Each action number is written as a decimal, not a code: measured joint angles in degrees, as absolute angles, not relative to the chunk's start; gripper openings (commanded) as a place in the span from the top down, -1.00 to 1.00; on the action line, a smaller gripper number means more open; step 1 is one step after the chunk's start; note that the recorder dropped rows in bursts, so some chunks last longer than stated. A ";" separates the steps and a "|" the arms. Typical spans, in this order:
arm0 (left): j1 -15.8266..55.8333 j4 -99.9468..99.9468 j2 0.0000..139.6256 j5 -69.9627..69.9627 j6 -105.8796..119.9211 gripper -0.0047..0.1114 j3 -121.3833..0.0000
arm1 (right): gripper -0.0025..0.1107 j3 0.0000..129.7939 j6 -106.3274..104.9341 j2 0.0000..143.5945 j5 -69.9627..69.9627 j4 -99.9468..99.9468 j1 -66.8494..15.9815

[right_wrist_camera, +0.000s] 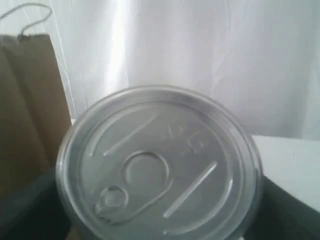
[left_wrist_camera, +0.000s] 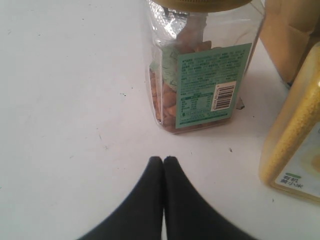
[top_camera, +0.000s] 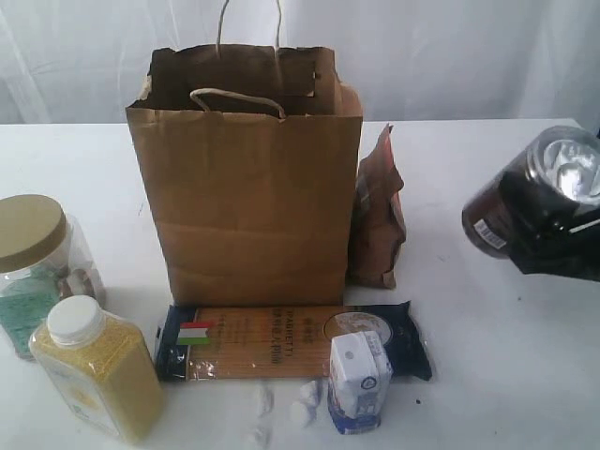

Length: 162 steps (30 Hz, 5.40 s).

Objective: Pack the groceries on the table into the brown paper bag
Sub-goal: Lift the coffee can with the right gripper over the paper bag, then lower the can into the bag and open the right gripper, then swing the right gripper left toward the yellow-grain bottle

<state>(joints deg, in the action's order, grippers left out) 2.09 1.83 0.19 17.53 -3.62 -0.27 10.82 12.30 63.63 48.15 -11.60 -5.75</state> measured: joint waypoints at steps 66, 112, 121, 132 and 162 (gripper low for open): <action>2.09 1.83 0.19 17.53 -3.62 0.92 -0.27 | 0.96 70.77 35.31 103.96 43.27 -47.61 -27.33; 2.09 1.83 0.19 17.53 -3.62 0.92 -0.27 | -0.79 73.59 40.92 104.64 45.54 -46.72 -28.55; 2.09 1.83 0.19 17.53 -3.62 0.92 -0.27 | -0.79 73.59 40.92 104.64 44.81 -46.68 -28.55; 2.09 1.83 0.19 17.53 -3.62 0.92 -0.27 | -0.78 73.59 42.36 102.22 41.31 -46.68 -28.55; 2.09 1.83 0.19 17.53 -3.62 0.92 -0.27 | 0.96 60.96 31.69 72.32 -21.72 -28.16 -28.55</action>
